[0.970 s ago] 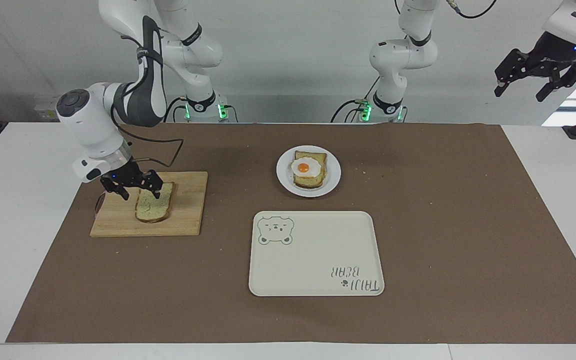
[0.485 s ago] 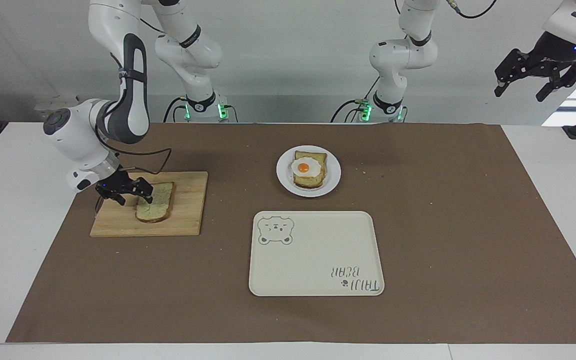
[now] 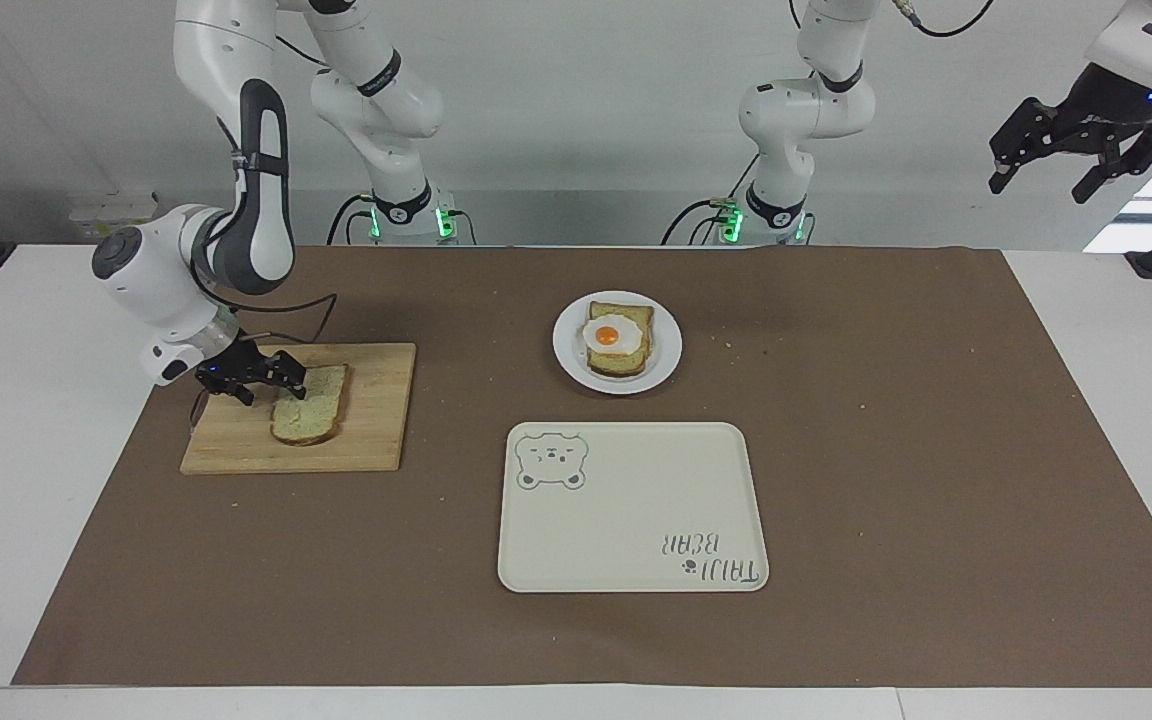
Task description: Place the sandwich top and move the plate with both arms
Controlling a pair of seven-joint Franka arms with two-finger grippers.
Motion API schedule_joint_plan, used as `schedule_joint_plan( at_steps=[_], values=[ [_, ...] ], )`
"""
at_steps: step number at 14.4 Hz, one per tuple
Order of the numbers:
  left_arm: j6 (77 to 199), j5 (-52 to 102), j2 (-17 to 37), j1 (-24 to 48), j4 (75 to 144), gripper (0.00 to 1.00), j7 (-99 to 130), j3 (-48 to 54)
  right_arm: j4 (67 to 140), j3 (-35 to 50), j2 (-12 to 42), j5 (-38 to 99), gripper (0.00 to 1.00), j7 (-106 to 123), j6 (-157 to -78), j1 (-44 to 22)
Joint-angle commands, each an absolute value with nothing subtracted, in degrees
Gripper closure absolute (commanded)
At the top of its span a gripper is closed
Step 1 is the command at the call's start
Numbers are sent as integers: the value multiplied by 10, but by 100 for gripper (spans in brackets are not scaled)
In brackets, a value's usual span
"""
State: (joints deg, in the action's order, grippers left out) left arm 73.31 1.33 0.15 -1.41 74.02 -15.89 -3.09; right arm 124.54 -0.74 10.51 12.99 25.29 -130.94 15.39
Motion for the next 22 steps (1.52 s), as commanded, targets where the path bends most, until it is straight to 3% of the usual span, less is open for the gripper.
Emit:
schedule_joint_plan(
  at_steps=[1,4,12,19,22],
  values=[
    [739,6,-14,-19,759,0,-158,-25,1256,-4,101,150,42,270,-1321,155],
    [738,6,-13,-19,759,0,-158,-25,1256,-4,101,150,100,258,-1319,153],
    [739,6,-13,-19,759,0,-158,-25,1222,-4,101,147,100,229,-1308,140],
    [739,6,-14,-19,759,0,-158,-25,1108,-1,58,141,100,222,-1100,140],
    [739,6,-13,-19,759,0,-158,-25,1100,20,35,144,100,223,-1062,139]
  ],
)
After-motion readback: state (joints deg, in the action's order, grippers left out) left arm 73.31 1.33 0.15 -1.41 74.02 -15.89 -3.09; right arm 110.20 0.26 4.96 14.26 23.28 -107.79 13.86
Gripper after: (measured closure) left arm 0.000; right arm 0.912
